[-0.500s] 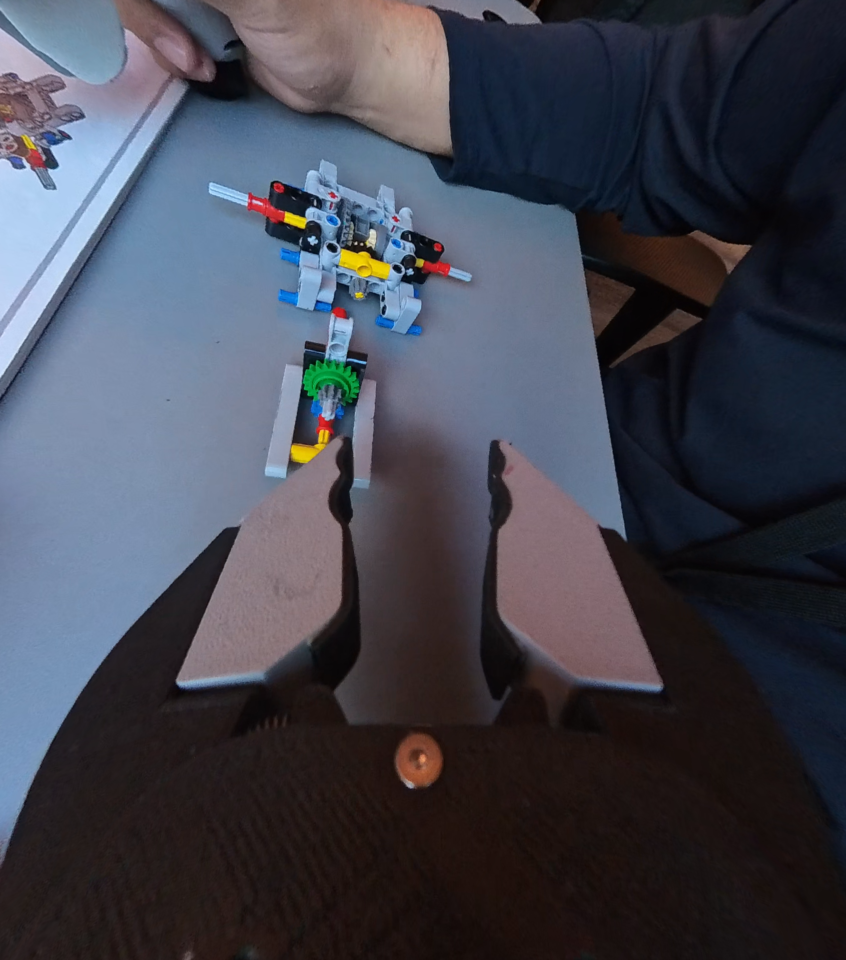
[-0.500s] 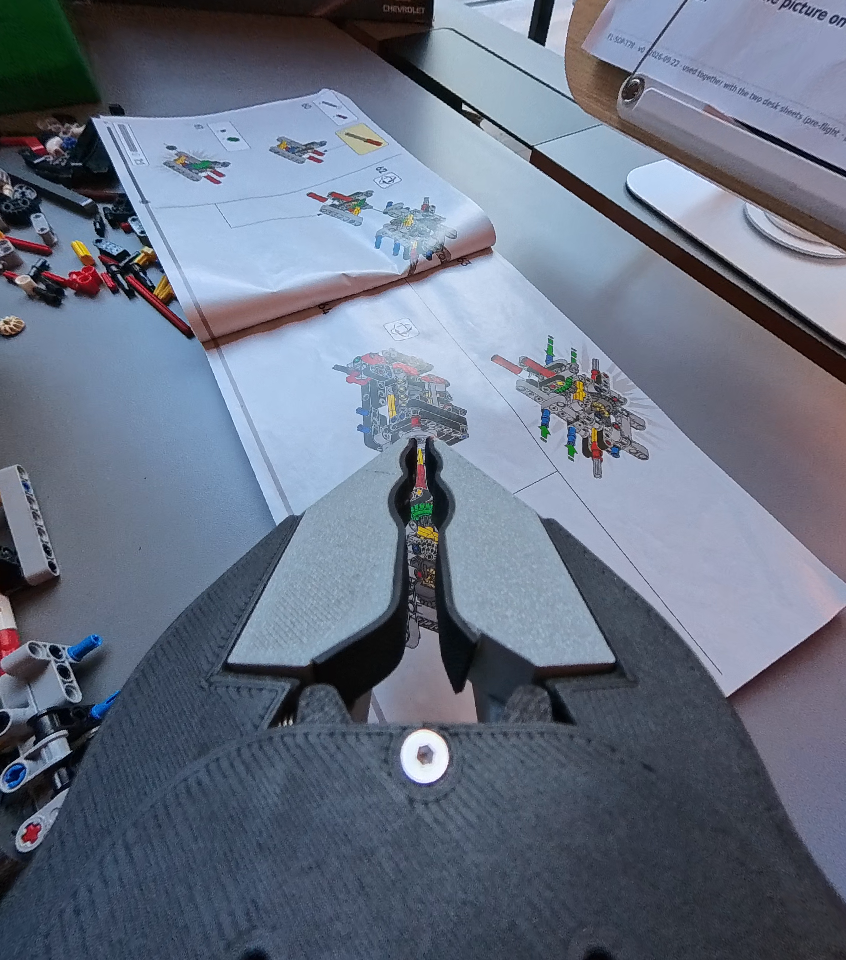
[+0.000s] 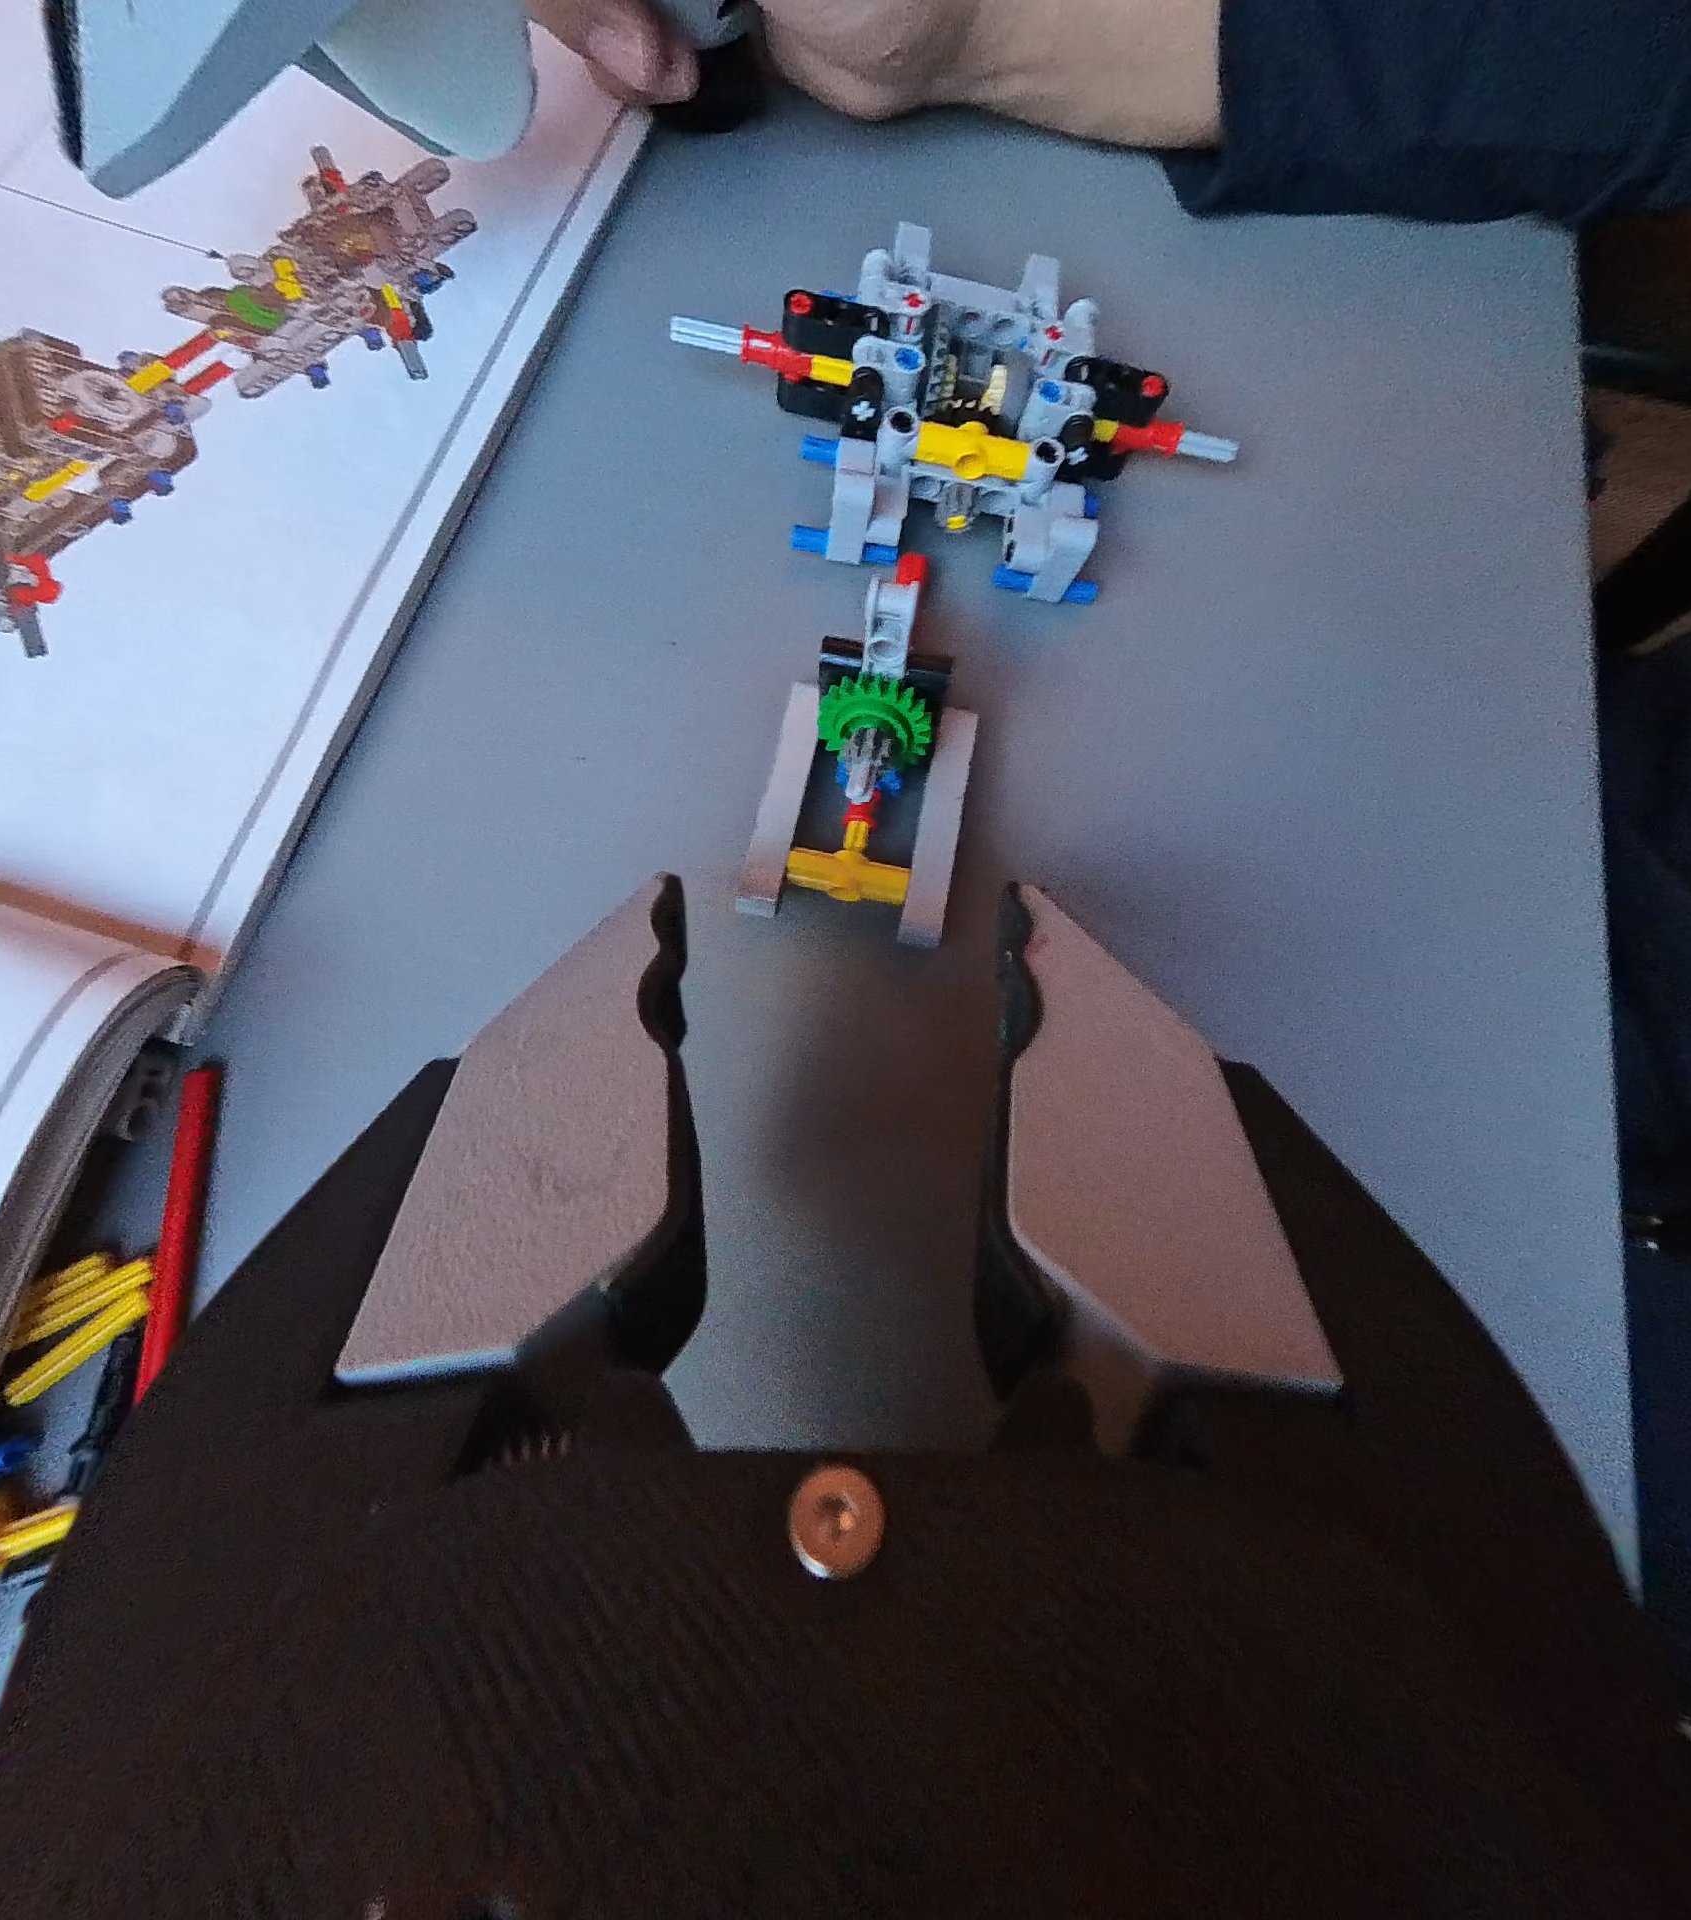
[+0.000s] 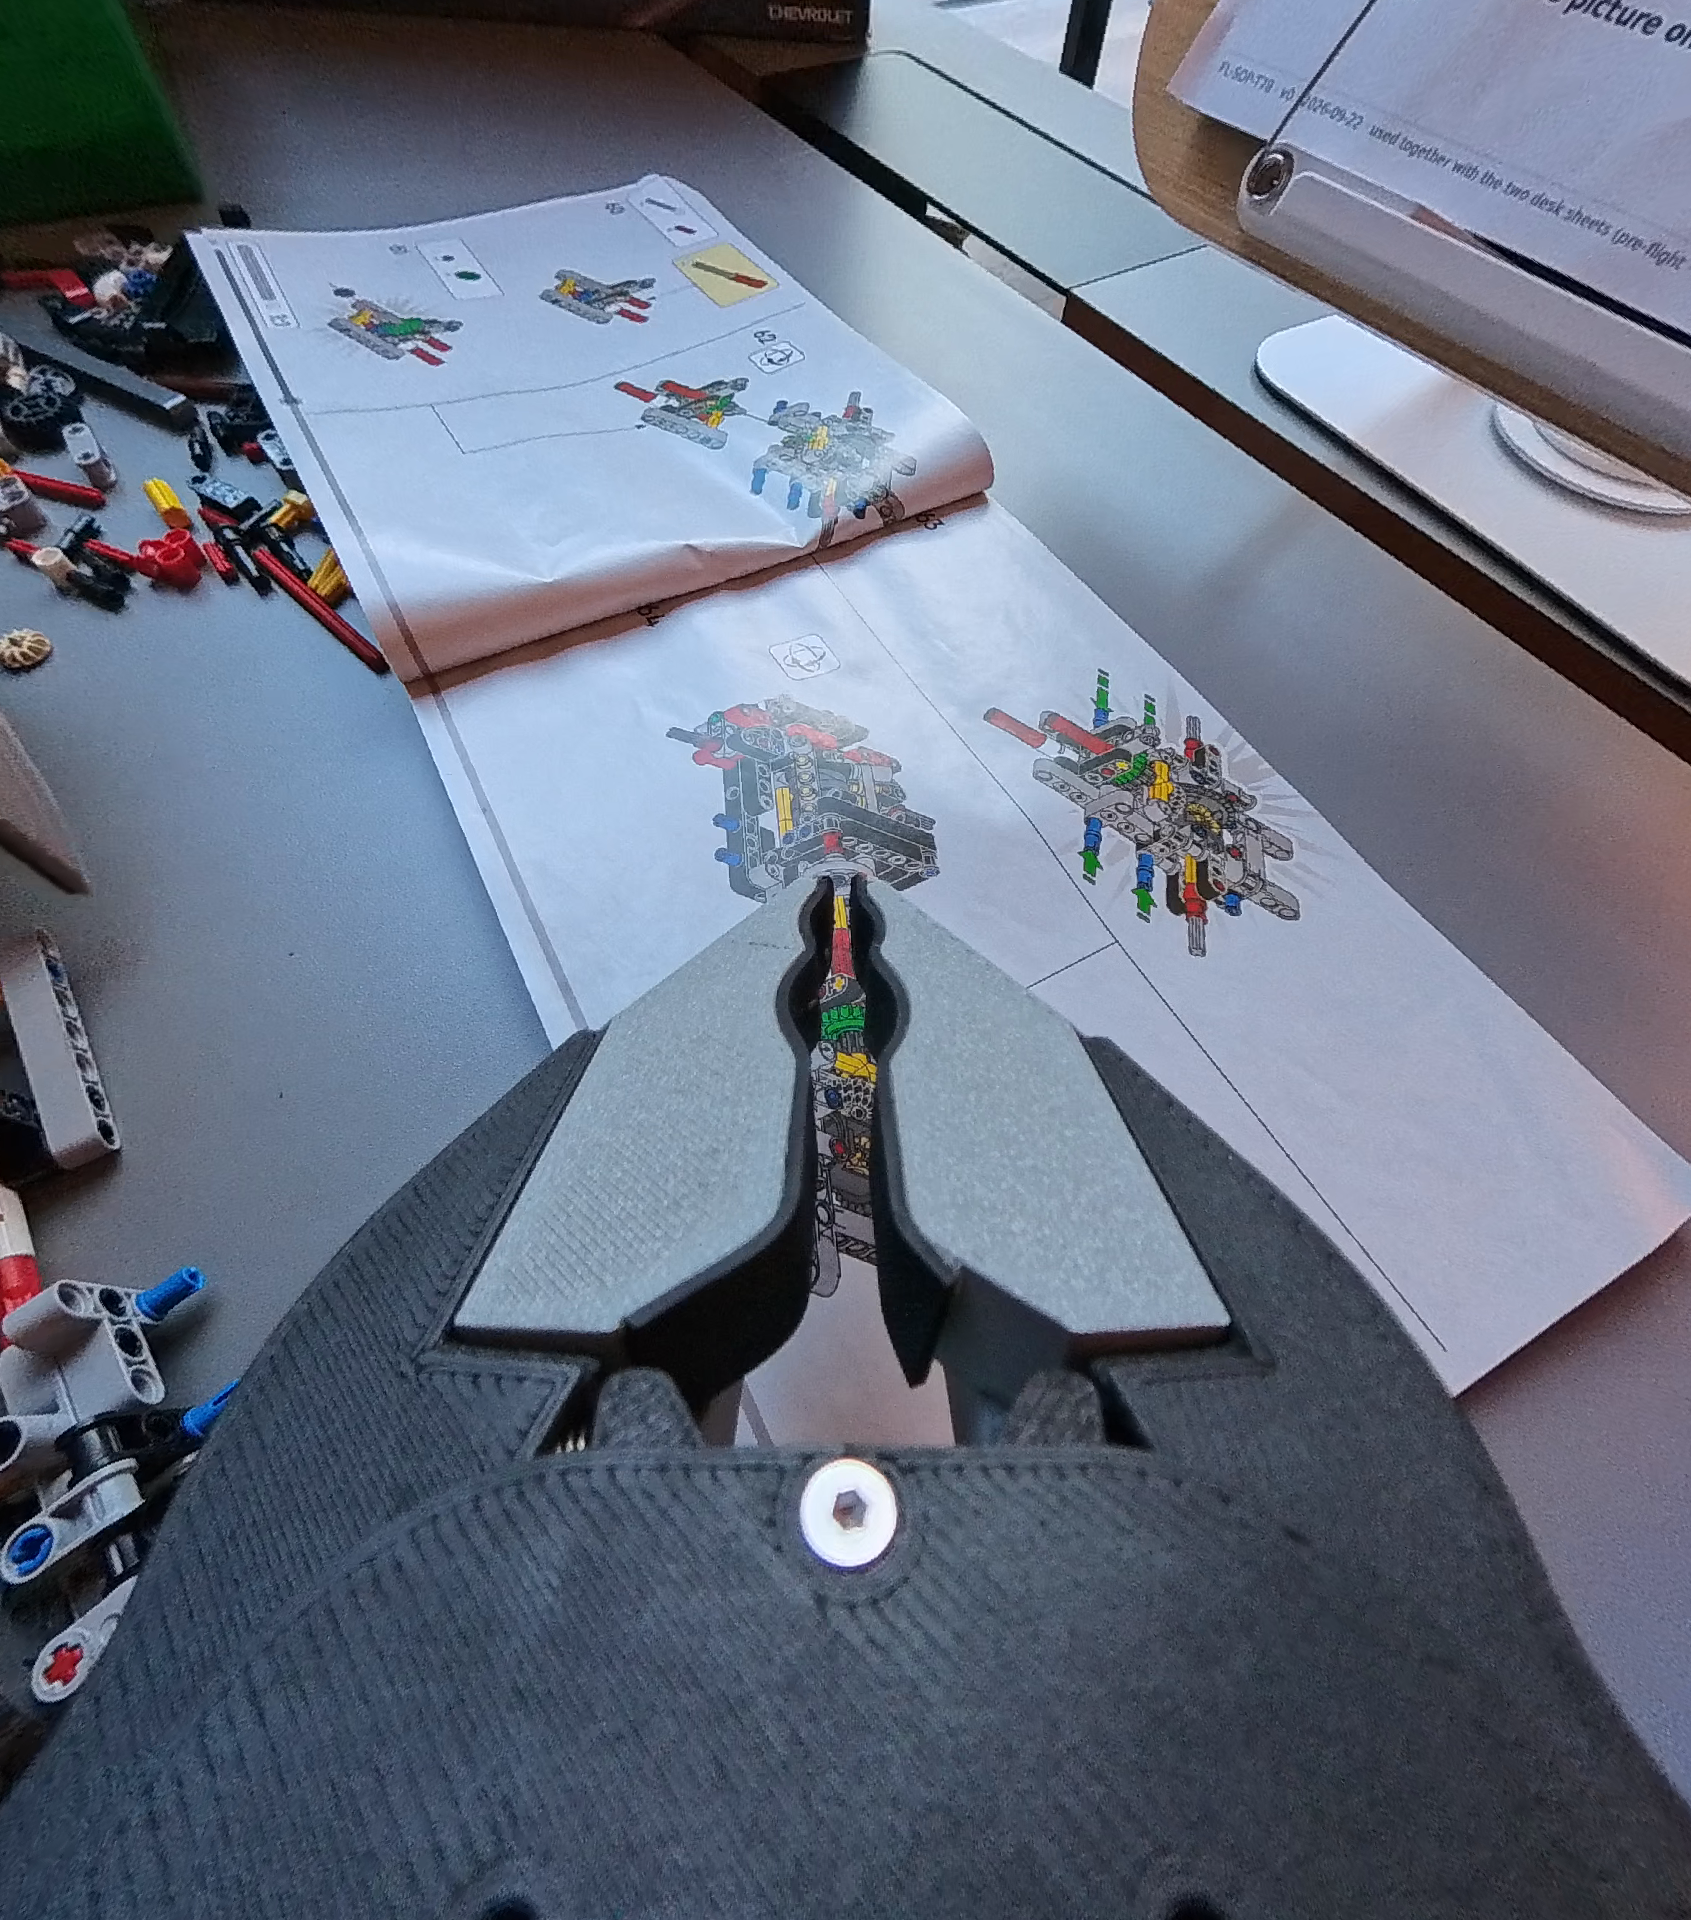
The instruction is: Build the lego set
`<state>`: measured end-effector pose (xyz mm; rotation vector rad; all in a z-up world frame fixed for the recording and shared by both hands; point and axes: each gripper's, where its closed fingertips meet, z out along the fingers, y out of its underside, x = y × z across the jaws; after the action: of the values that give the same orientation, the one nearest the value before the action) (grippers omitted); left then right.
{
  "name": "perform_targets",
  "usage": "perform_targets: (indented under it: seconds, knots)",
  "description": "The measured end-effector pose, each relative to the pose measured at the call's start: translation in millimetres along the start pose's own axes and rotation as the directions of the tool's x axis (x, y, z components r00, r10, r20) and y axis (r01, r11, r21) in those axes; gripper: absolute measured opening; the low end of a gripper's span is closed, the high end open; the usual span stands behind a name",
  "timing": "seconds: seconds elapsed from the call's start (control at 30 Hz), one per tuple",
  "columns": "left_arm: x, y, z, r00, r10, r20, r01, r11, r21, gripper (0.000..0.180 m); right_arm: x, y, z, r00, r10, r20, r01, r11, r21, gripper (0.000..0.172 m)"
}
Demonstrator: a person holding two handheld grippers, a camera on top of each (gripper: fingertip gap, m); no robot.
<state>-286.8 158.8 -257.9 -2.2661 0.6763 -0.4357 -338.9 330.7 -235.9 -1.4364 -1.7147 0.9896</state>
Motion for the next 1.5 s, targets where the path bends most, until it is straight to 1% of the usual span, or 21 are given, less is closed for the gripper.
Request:
perform_targets:
  seconds: [0.7, 0.73, 0.77, 0.8, 0.83, 0.87, 0.9, 0.93, 1.0, 1.1, 1.27, 1.33, 1.4, 1.5]
  knots:
    - [-8.5, 11.0, 7.1, 0.998, 0.035, 0.058, -0.032, 0.998, -0.052, 0.058, -1.3, 0.4, 0.4, 1.000, -0.006, 0.005, 0.006, 1.000, -0.003, 0.000]
    - [-12.8, 11.5, 5.9, 0.995, 0.037, 0.091, -0.031, 0.998, -0.058, 0.058, -1.3, 0.6, 0.5, 1.000, -0.006, 0.005, 0.006, 1.000, -0.004, 0.000]
    - [-25.7, 11.9, 4.4, 0.986, 0.028, 0.163, -0.019, 0.998, -0.055, 0.053, -1.4, 0.6, 0.5, 1.000, -0.006, 0.004, 0.006, 1.000, -0.005, 0.000]
    - [-43.9, 11.7, -1.3, 0.964, -0.001, 0.265, 0.012, 0.999, -0.043, 0.045, -1.4, 0.7, 0.6, 1.000, -0.007, 0.004, 0.007, 1.000, -0.005, 0.000]
    - [-58.3, 12.7, -7.4, 0.942, -0.015, 0.336, 0.028, 0.999, -0.036, 0.038, -1.4, 0.7, 0.6, 1.000, -0.007, 0.004, 0.007, 1.000, -0.005, 0.000]
    - [-67.5, 13.5, -13.1, 0.926, -0.027, 0.377, 0.039, 0.999, -0.023, 0.039, -1.3, 0.7, 0.7, 1.000, -0.007, 0.003, 0.007, 1.000, -0.006, 0.000]
    - [-72.6, 13.5, -16.6, 0.920, -0.048, 0.390, 0.054, 0.999, -0.004, 0.041, -1.4, 0.7, 0.7, 1.000, -0.008, 0.003, 0.008, 1.000, -0.006, 0.000]
    - [-72.3, 12.0, -17.9, 0.925, -0.067, 0.374, 0.067, 0.998, 0.014, 0.045, -1.4, 0.7, 0.7, 1.000, -0.009, 0.002, 0.009, 1.000, -0.006, 0.000]
    - [-65.9, 8.5, -17.2, 0.941, -0.090, 0.325, 0.082, 0.996, 0.039, 0.047, -1.7, 0.7, 0.8, 1.000, -0.012, 0.001, 0.012, 1.000, -0.006, 0.000]
    - [-55.3, 3.4, -14.6, 0.959, -0.099, 0.265, 0.085, 0.994, 0.061, 0.046, -2.3, 0.7, 0.7, 1.000, -0.016, 0.001, 0.016, 1.000, -0.006, 0.000]
    - [-47.0, -1.5, -18.8, 0.975, -0.094, 0.202, 0.077, 0.993, 0.088, 0.048, -3.6, 0.5, -0.2, 1.000, -0.010, 0.010, 0.010, 1.000, -0.002, 0.000]
    - [-39.9, -3.7, -18.8, 0.985, -0.105, 0.139, 0.091, 0.990, 0.105, 0.052, -3.4, 0.4, -0.3, 1.000, -0.006, 0.013, 0.006, 1.000, -0.001, 0.000]
    - [-33.3, -4.8, -17.5, 0.990, -0.118, 0.083, 0.108, 0.988, 0.111, 0.051, -3.5, 0.5, -0.3, 1.000, -0.002, 0.017, 0.002, 1.000, -0.001, 0.000]
    - [-31.9, -9.9, -18.6, 0.991, -0.106, 0.086, 0.093, 0.986, 0.138, 0.046, -4.5, 0.7, -0.3, 1.000, 0.002, 0.025, -0.002, 1.000, -0.002, 0.000]
